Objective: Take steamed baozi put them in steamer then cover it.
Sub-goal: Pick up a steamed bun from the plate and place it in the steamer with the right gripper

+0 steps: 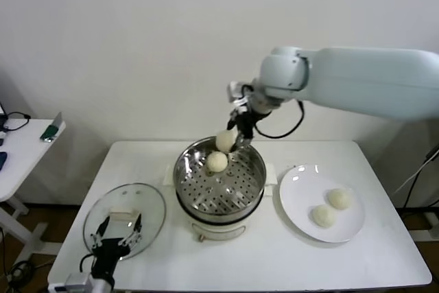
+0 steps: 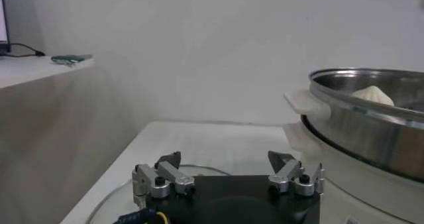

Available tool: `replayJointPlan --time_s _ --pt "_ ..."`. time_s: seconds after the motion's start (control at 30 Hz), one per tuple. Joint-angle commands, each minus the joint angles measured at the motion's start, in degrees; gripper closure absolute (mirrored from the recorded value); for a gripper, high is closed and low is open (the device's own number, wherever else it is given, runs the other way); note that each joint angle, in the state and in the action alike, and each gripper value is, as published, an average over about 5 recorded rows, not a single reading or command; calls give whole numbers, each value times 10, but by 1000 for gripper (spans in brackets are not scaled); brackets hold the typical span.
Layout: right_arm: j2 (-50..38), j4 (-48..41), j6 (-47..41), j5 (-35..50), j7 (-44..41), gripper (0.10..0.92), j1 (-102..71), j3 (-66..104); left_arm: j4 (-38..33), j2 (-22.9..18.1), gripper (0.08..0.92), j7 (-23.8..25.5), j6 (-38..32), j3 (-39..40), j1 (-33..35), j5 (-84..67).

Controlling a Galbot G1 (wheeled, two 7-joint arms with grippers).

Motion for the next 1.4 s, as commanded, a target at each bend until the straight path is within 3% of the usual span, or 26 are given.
replayJointPlan --time_s 0.03,0.33,0.8,0.97,1.13,1.4 --pt "97 -34 -35 -20 47 389 -94 11 -1 -1 177 0 0 -1 1 0" --pt "127 -110 -36 -66 56 389 -158 13 -3 -2 177 0 0 -4 4 0" --pt "155 -136 -43 -78 66 388 -191 18 -1 -4 177 0 0 -3 2 -2" --pt "150 -130 -39 -85 59 326 -172 19 -2 -5 177 0 1 -2 1 -1" --pt "108 -110 -2 -90 13 217 -99 0 -4 -5 177 0 1 -2 3 0" --pt "-95 -12 100 -81 -99 203 46 -49 -6 -5 177 -1 0 -2 5 3"
